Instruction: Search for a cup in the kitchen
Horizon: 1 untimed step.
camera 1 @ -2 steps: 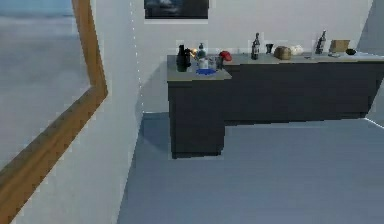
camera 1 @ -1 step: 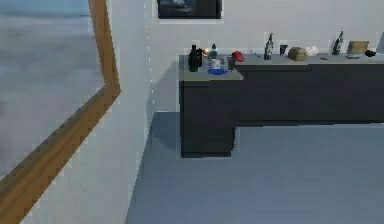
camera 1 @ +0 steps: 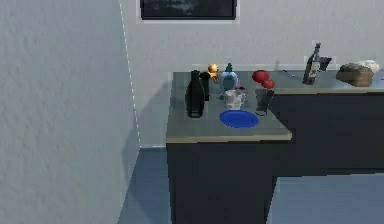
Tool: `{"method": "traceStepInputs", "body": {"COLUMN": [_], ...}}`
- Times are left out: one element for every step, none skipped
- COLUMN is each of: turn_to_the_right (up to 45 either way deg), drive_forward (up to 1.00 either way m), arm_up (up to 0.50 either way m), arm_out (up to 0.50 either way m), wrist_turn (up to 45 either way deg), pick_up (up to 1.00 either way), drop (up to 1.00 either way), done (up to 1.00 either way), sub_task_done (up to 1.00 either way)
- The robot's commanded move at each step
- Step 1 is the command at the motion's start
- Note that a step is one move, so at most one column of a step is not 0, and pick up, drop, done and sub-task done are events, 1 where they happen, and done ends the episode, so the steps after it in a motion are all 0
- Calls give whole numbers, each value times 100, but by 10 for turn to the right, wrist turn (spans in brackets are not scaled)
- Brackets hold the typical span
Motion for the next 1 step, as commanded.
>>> {"method": "traceStepInputs", "body": {"turn_to_the_right": [-30], "drive_forward": [0], "arm_up": [0], "arm_out": [0], "wrist_turn": [0], "pick_up": [0], "drop": [0], "done": [0], "sub_task_done": [0]}}
